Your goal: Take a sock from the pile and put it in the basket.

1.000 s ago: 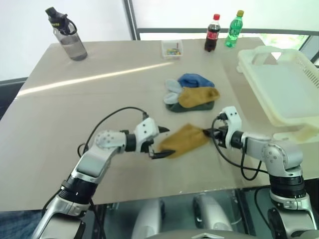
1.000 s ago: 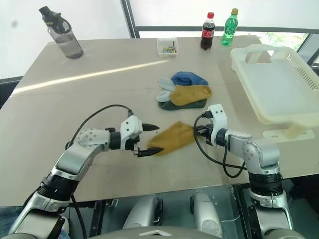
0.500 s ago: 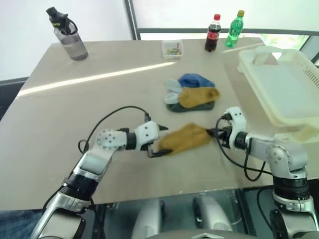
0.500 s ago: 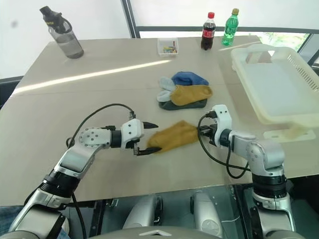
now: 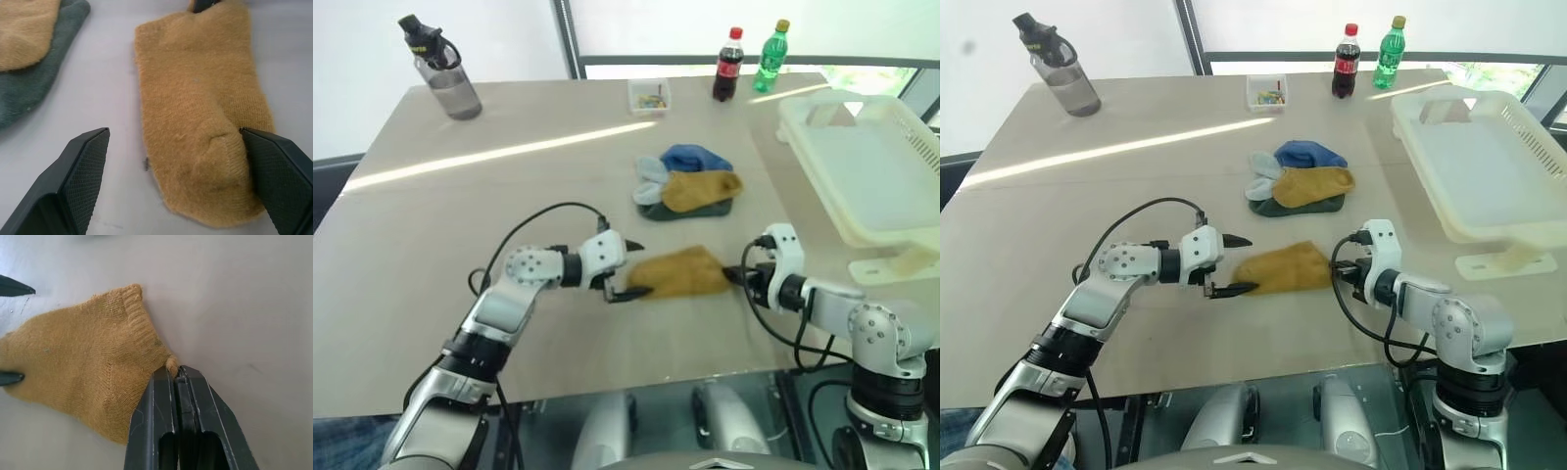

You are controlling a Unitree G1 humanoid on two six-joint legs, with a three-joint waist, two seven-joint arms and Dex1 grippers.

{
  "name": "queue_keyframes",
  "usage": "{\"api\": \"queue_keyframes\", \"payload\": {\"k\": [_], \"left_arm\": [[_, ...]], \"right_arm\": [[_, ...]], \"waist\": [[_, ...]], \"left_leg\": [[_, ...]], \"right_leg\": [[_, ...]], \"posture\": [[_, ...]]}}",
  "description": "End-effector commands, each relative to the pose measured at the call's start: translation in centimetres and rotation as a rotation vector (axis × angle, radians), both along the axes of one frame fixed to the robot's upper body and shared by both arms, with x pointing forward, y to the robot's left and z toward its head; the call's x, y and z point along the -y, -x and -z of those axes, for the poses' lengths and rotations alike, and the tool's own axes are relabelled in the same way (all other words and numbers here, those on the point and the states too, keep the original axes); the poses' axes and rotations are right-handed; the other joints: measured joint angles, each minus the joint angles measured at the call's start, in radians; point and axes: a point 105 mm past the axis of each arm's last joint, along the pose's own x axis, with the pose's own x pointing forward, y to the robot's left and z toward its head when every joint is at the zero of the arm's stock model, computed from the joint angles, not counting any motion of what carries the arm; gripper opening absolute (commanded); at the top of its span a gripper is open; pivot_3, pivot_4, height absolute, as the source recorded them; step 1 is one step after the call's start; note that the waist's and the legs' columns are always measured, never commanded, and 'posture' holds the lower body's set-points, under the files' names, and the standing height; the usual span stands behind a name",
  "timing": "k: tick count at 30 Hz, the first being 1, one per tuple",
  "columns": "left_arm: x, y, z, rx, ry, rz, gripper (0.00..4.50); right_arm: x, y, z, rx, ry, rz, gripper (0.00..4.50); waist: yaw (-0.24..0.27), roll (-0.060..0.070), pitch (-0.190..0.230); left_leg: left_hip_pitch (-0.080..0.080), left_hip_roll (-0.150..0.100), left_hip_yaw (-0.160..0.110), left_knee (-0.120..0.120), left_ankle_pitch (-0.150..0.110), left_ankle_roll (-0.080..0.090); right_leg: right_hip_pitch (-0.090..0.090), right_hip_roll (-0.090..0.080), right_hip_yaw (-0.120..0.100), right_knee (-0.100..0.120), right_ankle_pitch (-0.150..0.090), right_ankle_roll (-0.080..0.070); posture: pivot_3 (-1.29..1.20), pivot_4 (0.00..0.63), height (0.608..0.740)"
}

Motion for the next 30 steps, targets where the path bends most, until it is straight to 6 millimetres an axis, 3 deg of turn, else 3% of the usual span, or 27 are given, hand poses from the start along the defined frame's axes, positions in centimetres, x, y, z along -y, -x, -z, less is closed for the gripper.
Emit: {"api": "queue_keyframes", "payload": {"k": [1,4,5,7,10,14,19,24,30], "left_arm": [[0.0,0.5,-1.0,0.014,0.025,0.016,4.46],[-0.3,0.5,-1.3,0.015,0.039,0.005,4.50],[-0.3,0.5,-1.4,0.014,0.046,0.002,4.50],[-0.2,0.4,-1.8,0.005,0.084,-0.009,4.50],[-0.2,0.3,-2.1,-0.006,0.125,-0.024,4.50],[-0.8,0.0,-3.2,-0.016,0.192,-0.055,4.50],[-2.0,-0.6,-5.3,-0.016,0.264,-0.118,4.50],[-2.8,-2.1,-7.5,0.041,0.337,-0.213,4.50],[-2.7,-2.2,-8.3,0.064,0.341,-0.228,4.50]], "right_arm": [[-0.3,0.1,-0.9,0.038,-0.001,-0.011,0.00],[0.0,1.0,-1.9,0.092,0.024,-0.122,0.95],[0.0,1.2,-2.1,0.100,0.030,-0.144,1.54],[0.9,0.6,-2.1,0.101,0.037,-0.097,2.52],[2.0,0.1,-2.6,0.112,0.041,-0.072,3.55],[3.6,-0.9,-4.0,0.151,0.015,-0.028,3.55],[5.0,-4.2,-5.8,0.206,-0.104,0.099,3.55],[5.2,-7.8,-5.6,0.210,-0.142,0.198,3.55],[5.0,-12.5,-5.7,0.212,-0.238,0.311,3.55]], "waist": [[0.000,0.000,0.000],[0.001,0.000,0.000],[0.002,0.001,0.000],[0.002,0.000,0.000],[0.002,0.000,0.000],[0.002,0.000,0.000],[-0.001,0.000,0.001],[0.001,0.000,0.001],[-0.002,0.001,0.001]], "left_leg": [[0.000,0.000,0.000,0.000,0.000,0.000],[0.000,0.000,0.000,0.000,0.000,0.000],[0.000,0.000,0.000,0.000,0.000,0.000],[-0.001,0.000,0.000,0.000,0.000,0.000],[-0.001,0.000,0.000,0.000,0.000,0.000],[-0.001,0.000,0.000,0.000,0.000,0.000],[-0.001,0.000,0.001,0.000,0.000,0.000],[-0.001,0.000,0.001,0.000,0.000,0.000],[-0.001,-0.001,0.003,-0.001,0.000,0.000]], "right_leg": [[0.000,0.000,0.000,0.000,0.000,0.000],[0.000,0.000,0.000,0.000,0.000,0.000],[0.000,-0.001,0.000,0.000,0.000,0.000],[0.000,-0.001,-0.001,-0.001,0.000,0.000],[0.000,-0.001,-0.001,-0.001,0.000,0.000],[0.000,-0.001,0.000,-0.001,0.000,0.000],[0.000,0.000,-0.001,-0.001,0.000,0.000],[0.000,0.001,-0.001,-0.001,0.000,0.000],[-0.001,0.000,0.001,-0.002,0.000,0.000]], "posture": [[0.00,0.150,0.740],[0.00,0.150,0.740],[0.00,0.150,0.740],[0.00,0.150,0.740],[0.00,0.150,0.740],[0.00,0.150,0.740],[0.00,0.150,0.740],[0.00,0.150,0.740],[0.00,0.150,0.740]]}}
